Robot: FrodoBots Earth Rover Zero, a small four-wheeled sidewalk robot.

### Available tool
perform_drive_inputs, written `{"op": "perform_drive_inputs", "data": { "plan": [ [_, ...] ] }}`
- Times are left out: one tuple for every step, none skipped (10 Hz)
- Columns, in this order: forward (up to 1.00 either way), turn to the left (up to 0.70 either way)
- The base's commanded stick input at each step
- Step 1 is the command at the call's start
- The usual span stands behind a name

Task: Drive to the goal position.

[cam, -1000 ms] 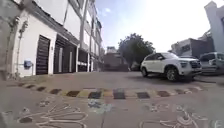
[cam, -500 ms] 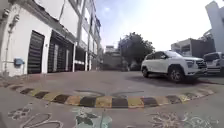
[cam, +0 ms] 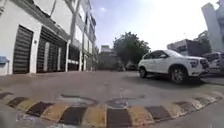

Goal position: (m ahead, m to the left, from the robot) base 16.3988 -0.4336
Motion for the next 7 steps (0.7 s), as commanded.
{"op": "perform_drive_inputs", "data": {
  "plan": [
    [1.00,0.06],
    [1.00,0.06],
    [1.00,0.06],
    [1.00,0.06],
    [1.00,0.06],
    [1.00,0.06],
    [1.00,0.06]
  ]
}}
